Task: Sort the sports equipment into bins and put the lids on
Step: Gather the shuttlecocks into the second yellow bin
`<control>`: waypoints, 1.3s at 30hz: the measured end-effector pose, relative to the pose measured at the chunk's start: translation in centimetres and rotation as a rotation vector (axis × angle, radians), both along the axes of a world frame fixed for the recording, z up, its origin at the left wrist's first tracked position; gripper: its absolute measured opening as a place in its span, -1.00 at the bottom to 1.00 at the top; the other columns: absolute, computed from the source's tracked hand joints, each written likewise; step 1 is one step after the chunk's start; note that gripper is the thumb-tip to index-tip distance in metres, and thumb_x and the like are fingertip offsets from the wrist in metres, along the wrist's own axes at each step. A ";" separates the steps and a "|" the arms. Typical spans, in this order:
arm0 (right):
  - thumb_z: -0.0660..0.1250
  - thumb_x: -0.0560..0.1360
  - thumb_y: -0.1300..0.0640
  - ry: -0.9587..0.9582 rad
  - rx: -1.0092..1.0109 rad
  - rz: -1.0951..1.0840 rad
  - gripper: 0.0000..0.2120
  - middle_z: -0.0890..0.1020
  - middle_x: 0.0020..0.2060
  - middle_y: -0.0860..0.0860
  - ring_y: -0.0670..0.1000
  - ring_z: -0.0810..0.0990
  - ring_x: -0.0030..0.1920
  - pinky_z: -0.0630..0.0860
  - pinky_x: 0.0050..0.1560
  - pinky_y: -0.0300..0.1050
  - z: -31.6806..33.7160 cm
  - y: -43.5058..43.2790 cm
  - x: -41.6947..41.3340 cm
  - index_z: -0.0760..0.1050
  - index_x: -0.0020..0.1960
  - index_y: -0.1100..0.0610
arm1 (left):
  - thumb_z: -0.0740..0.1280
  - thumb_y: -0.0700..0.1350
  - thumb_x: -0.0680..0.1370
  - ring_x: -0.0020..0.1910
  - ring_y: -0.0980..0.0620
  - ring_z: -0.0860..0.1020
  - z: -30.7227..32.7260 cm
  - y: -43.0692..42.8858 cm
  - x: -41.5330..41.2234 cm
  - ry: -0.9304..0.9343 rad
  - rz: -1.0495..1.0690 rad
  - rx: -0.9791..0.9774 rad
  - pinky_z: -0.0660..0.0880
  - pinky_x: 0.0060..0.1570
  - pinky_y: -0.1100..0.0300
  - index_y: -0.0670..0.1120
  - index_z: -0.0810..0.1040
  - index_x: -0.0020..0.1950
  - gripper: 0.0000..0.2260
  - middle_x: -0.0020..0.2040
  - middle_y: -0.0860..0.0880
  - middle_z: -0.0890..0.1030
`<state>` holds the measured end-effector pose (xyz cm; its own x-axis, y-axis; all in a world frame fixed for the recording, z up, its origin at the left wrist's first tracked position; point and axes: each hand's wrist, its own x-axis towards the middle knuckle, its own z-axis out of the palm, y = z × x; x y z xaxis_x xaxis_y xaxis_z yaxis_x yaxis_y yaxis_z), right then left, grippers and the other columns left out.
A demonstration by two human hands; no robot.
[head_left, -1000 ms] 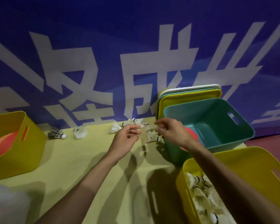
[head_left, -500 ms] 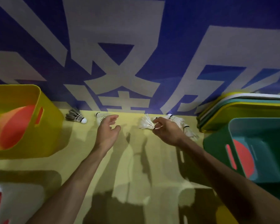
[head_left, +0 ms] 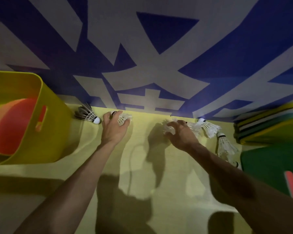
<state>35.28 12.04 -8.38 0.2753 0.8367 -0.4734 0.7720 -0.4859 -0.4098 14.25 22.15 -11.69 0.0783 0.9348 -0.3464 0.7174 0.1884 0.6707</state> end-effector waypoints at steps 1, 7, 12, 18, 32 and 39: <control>0.23 0.57 -0.01 -0.020 0.007 -0.007 -0.59 0.32 0.41 0.13 0.17 0.41 0.32 0.42 0.26 0.02 -0.1 0.0 -0.1 0.37 0.39 0.06 | 0.31 0.08 0.52 0.36 -0.02 0.33 0.0 0.0 0.0 -0.004 0.013 0.016 0.30 0.32 0.14 0.06 0.48 0.28 -0.66 0.34 -0.01 0.26; 0.25 0.56 0.06 -0.030 0.093 0.011 -0.72 0.53 0.25 0.12 0.12 0.56 0.12 0.48 0.08 -0.12 0.2 -0.8 -0.4 0.54 0.22 0.12 | 0.32 0.16 0.51 0.06 0.10 0.47 0.1 -1.5 -0.4 -0.036 -0.001 0.040 0.30 0.10 0.28 -0.03 0.61 -0.01 -0.73 0.13 0.04 0.41; 0.22 0.55 0.26 0.075 0.130 -0.005 -0.75 0.59 0.18 0.11 0.10 0.64 0.00 0.52 -0.06 -0.21 2.6 -1.8 -0.9 0.59 0.16 0.14 | 0.41 -0.17 0.46 0.05 0.00 0.51 0.5 -4.1 -1.8 -0.042 -0.024 0.005 0.31 0.00 0.36 -0.04 0.61 0.09 -0.79 0.14 -0.10 0.48; 0.23 0.50 0.38 0.161 0.262 0.061 -0.74 0.64 0.03 0.10 -0.06 0.60 -0.28 0.46 -0.40 -0.44 6.5 -4.2 -1.4 0.55 -0.06 0.06 | 0.47 -0.03 0.43 0.15 -0.06 0.55 4.6 -7.8 -2.3 -0.223 0.189 -0.115 0.48 0.07 0.19 -0.12 0.49 0.33 -0.50 0.20 -0.12 0.55; 0.34 0.50 0.16 0.070 0.577 -0.068 -0.70 0.64 0.01 0.02 -0.03 0.60 -0.04 0.58 -0.02 -0.10 18.7 -18.3 1.8 0.52 0.23 0.09 | 0.32 0.09 0.54 0.03 0.14 0.55 20.2 -20.9 0.8 -0.602 -0.031 0.047 0.50 0.18 0.04 0.06 0.50 0.19 -0.74 0.01 0.13 0.58; 0.35 0.49 0.17 0.185 0.672 -0.157 -0.87 0.66 -0.22 -0.04 -0.01 0.62 -0.17 0.56 -0.12 -0.03 20.6 -26.3 4.8 0.61 0.03 0.12 | 0.44 0.20 0.39 0.07 0.09 0.60 24.1 -28.9 4.5 -0.646 -0.181 0.055 0.49 0.23 0.03 0.03 0.60 0.13 -0.61 0.03 0.08 0.67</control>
<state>40.08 -14.27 12.24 0.3816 0.9208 0.0800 0.6028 -0.1823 -0.7768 18.73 -6.78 12.44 0.4109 0.9024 -0.1298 0.1854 0.0567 0.9810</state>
